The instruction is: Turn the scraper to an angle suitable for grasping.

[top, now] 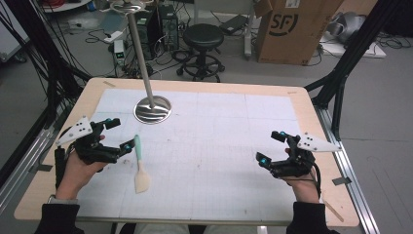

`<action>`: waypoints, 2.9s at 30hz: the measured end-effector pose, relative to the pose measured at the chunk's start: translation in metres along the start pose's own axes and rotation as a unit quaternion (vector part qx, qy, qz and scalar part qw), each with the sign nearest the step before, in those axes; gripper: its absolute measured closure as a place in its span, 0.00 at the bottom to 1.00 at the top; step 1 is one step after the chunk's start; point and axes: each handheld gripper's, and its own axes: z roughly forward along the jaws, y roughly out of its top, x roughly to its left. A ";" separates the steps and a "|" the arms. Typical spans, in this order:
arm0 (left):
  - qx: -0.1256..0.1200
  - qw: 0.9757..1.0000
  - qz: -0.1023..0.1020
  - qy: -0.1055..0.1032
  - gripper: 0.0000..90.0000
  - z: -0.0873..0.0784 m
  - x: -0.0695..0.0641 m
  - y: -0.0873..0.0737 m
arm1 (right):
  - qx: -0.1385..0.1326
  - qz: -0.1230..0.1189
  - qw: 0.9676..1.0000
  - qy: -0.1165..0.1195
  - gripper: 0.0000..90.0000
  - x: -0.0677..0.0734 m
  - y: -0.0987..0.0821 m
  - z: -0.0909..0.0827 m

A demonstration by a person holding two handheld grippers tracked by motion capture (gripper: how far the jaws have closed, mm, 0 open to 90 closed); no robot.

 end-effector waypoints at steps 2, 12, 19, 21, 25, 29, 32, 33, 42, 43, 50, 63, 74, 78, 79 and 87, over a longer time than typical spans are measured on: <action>0.001 1.000 0.001 0.001 0.02 0.000 0.000 0.000 | 0.001 -0.001 1.000 0.000 0.00 -0.001 -0.001 0.000; 0.001 0.999 0.027 -0.016 0.02 0.005 -0.009 -0.003 | 0.004 0.010 1.000 -0.002 0.00 -0.004 -0.004 0.000; 0.019 0.999 0.030 -0.016 0.33 0.010 -0.011 -0.006 | 0.004 0.009 1.000 -0.002 0.00 -0.005 -0.005 -0.001; 0.017 0.999 0.030 -0.026 0.55 0.008 -0.009 -0.008 | 0.004 0.010 1.000 -0.004 0.00 -0.005 -0.005 -0.001; 0.052 0.998 0.041 -0.015 0.85 0.007 -0.008 -0.010 | 0.003 0.011 1.000 -0.003 0.00 -0.006 -0.006 -0.002; 0.089 0.995 0.051 0.005 1.00 0.008 -0.009 -0.013 | 0.003 0.012 1.000 -0.003 0.00 -0.006 -0.006 -0.002; 0.109 0.992 0.055 0.008 1.00 0.010 -0.009 -0.017 | 0.005 0.014 1.000 -0.001 0.00 -0.005 -0.006 -0.001; 0.116 0.991 0.059 0.007 1.00 0.011 -0.009 -0.020 | 0.005 0.013 1.000 -0.001 0.00 -0.005 -0.006 -0.001; 0.194 0.979 0.012 0.056 1.00 0.021 0.012 -0.045 | 0.005 0.017 1.000 -0.002 0.00 -0.007 -0.009 -0.002; 0.202 0.978 0.006 0.059 1.00 0.022 0.014 -0.047 | 0.005 0.019 1.000 0.000 0.00 -0.007 -0.009 -0.001; 0.244 0.966 -0.002 0.079 1.00 0.031 0.023 -0.059 | 0.003 0.016 1.000 0.007 0.00 -0.004 -0.008 -0.001; 0.272 0.956 -0.034 0.105 1.00 0.034 0.033 -0.067 | 0.009 0.020 1.000 0.006 0.00 -0.006 -0.011 -0.002; 0.278 0.955 -0.016 0.105 1.00 0.042 0.026 -0.069 | 0.008 0.020 1.000 0.003 0.00 -0.008 -0.012 -0.004; 0.272 0.957 -0.016 0.097 1.00 0.046 0.023 -0.070 | 0.007 0.019 1.000 0.002 0.00 -0.007 -0.012 -0.004; 0.271 0.958 -0.014 0.095 1.00 0.048 0.021 -0.070 | 0.006 0.020 1.000 0.003 0.00 -0.007 -0.011 -0.004; 0.286 0.956 -0.008 0.065 1.00 0.067 0.005 -0.067 | 0.000 0.019 1.000 0.008 0.00 -0.005 -0.008 -0.003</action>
